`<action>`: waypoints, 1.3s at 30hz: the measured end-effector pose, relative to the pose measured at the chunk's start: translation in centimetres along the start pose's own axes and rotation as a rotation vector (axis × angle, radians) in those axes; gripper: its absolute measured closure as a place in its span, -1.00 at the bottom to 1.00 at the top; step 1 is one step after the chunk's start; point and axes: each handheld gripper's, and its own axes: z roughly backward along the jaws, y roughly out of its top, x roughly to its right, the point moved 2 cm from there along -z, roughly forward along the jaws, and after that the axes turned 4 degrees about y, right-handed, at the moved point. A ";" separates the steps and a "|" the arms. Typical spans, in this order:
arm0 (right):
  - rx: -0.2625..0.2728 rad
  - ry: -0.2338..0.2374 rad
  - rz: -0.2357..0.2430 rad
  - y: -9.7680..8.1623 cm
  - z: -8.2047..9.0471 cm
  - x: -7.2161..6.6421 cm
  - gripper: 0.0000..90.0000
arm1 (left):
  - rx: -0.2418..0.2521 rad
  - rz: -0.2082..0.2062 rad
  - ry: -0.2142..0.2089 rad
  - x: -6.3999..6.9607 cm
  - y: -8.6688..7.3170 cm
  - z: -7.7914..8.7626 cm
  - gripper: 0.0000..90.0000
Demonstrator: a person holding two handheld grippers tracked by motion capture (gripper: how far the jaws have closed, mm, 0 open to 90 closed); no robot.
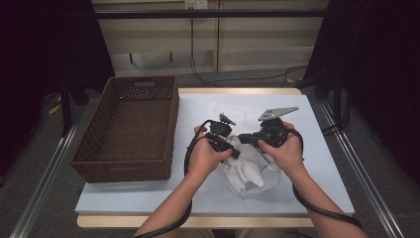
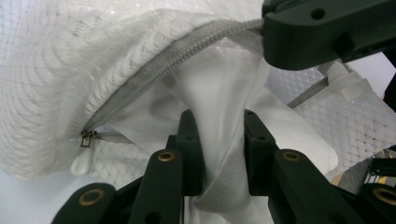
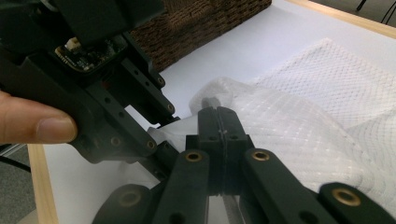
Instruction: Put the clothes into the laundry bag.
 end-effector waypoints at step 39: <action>0.004 0.000 0.000 0.1 0.0 0.0 1.00 | 0.028 0.006 0.007 0.2 0.5 -0.1 0.61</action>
